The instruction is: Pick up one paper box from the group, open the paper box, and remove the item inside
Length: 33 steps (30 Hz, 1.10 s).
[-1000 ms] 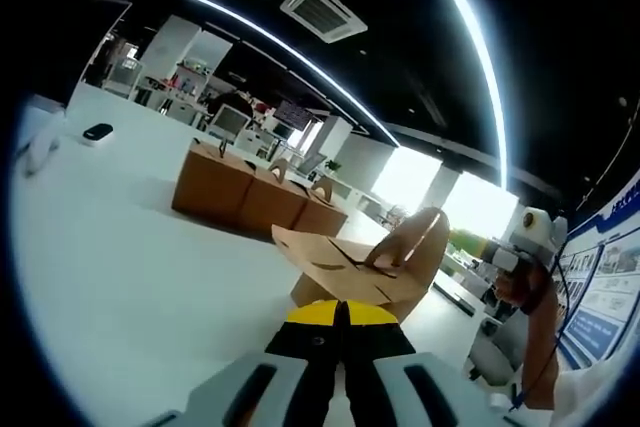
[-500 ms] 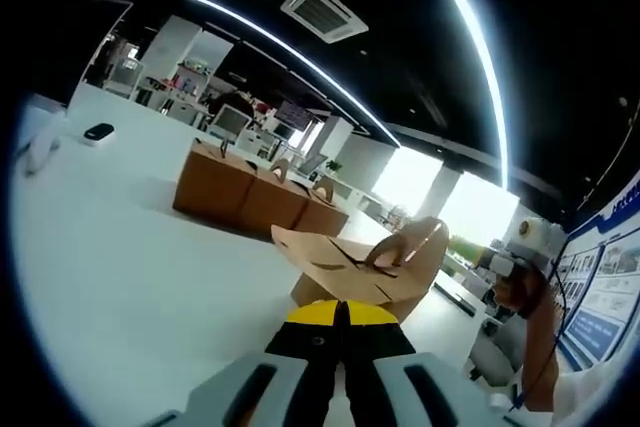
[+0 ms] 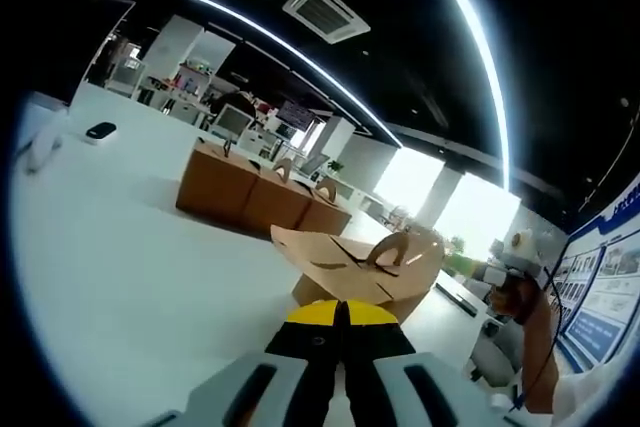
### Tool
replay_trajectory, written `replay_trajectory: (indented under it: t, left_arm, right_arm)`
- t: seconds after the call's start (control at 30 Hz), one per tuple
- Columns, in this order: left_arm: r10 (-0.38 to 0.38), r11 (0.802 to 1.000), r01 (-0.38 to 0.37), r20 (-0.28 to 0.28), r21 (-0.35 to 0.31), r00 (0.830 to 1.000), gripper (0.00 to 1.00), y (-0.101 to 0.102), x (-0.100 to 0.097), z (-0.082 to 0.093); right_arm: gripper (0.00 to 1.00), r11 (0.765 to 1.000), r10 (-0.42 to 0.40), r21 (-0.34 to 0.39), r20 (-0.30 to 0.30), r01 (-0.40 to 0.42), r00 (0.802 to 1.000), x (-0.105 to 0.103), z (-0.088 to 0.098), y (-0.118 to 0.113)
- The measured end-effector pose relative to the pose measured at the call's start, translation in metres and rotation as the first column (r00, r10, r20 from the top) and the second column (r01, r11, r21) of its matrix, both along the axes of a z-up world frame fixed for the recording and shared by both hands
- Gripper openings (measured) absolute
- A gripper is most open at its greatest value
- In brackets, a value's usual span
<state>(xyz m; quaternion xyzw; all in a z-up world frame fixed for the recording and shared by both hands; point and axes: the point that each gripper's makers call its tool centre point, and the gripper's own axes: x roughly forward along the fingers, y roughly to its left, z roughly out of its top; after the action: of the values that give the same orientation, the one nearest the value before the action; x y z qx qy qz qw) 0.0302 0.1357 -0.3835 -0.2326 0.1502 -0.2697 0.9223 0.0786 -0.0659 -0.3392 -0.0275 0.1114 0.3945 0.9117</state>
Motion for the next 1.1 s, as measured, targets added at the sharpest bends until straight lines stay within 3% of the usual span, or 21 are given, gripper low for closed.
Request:
replay_trajectory:
  t: [0.27,0.47,0.83,1.03,1.1]
  left_arm:
    - [0.0,1.0,0.0,0.0,0.0,1.0,0.03,0.0,0.0,-0.001]
    - [0.001,1.0,-0.001,-0.002,-0.001,1.0,0.03,0.001,0.0,-0.001]
    - [-0.005,1.0,0.005,-0.021,-0.002,1.0,0.03,-0.002,0.001,-0.008]
    - [-0.008,1.0,0.008,-0.027,-0.01,1.0,0.03,-0.003,0.002,-0.01]
    - [0.001,1.0,-0.001,-0.012,-0.015,1.0,0.04,0.0,0.002,-0.007]
  right_arm:
    - [0.03,0.999,-0.009,-0.035,-0.031,0.008,0.999,0.002,-0.02,-0.005]
    - [0.03,0.999,0.003,-0.048,-0.093,-0.008,0.996,0.0,-0.044,-0.003]
    - [0.03,0.999,0.028,-0.031,-0.169,-0.033,0.985,-0.004,-0.072,0.008]
    - [0.03,0.999,0.037,-0.028,-0.174,-0.043,0.984,-0.005,-0.075,0.011]
    - [0.04,0.998,0.049,-0.039,-0.137,-0.054,0.989,-0.006,-0.072,0.011]
